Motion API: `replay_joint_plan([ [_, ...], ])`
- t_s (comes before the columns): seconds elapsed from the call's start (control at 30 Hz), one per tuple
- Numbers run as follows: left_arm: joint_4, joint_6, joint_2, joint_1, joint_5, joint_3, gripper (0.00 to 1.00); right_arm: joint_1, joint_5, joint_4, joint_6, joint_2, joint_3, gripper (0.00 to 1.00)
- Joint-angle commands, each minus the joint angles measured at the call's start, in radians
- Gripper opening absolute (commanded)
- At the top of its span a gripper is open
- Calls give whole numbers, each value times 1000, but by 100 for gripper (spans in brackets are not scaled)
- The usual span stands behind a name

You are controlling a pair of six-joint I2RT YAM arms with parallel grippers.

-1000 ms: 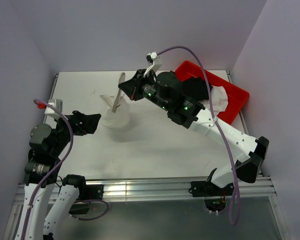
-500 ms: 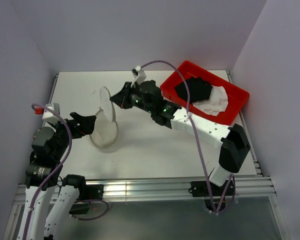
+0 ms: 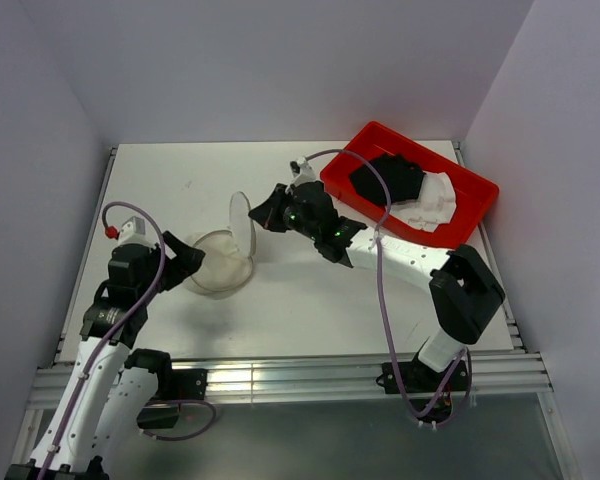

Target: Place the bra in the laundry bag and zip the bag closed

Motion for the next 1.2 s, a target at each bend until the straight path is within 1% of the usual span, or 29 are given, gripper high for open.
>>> replay_joint_plan([
  [0.0,12,-98,0,-26,-47,-31,82,-34,3,104,38,-72,-34,0],
  [0.07,21,-120,-8,-59,-125,-49,70,-41,-11,111,40,-81,-45,0],
  [0.1,28,-128,0,-72,-149,-66,67,-48,-23,114,41,-81,-46,0],
  [0.2,41,-156,85,-127,-237,-97,67,-66,-54,128,52,-87,-55,0],
  [0.23,38,-168,146,-133,-249,-108,67,-78,-72,140,58,-95,-62,0],
  [0.33,56,-177,204,-155,-306,-131,68,-94,-93,143,52,-108,-68,0],
  [0.43,168,-139,222,-155,-281,-158,68,-101,-113,160,55,-118,-88,0],
  [0.47,195,-130,233,-155,-280,-157,65,-103,-120,165,56,-118,-92,0],
  [0.5,232,-112,262,-155,-271,-158,56,-104,-127,172,60,-116,-101,0],
  [0.57,281,-111,303,-153,-295,-152,47,-111,-146,179,64,-116,-109,0],
  [0.6,294,-108,326,-153,-306,-142,40,-111,-149,182,64,-118,-114,0],
  [0.73,386,-88,441,-152,-329,-129,40,-118,-164,189,63,-121,-131,0],
  [0.77,400,-88,458,-144,-331,-126,35,-120,-172,194,64,-119,-134,0],
  [0.83,426,-87,503,-133,-344,-111,20,-120,-176,197,69,-108,-132,0],
  [0.87,429,-87,517,-118,-357,-106,0,-120,-181,199,70,-104,-131,0],
  [0.97,429,-98,529,-74,-369,-91,0,-120,-201,202,76,-81,-120,0],
  [1.03,438,-111,485,-58,-383,-102,0,-120,-212,202,84,-59,-109,0],
  [1.07,435,-121,469,-32,-404,-105,0,-120,-218,200,89,-47,-100,0],
  [1.13,441,-142,437,15,-404,-115,0,-118,-247,185,98,-7,-51,0],
  [1.17,449,-148,432,70,-397,-122,0,-118,-252,173,98,9,-30,0],
])
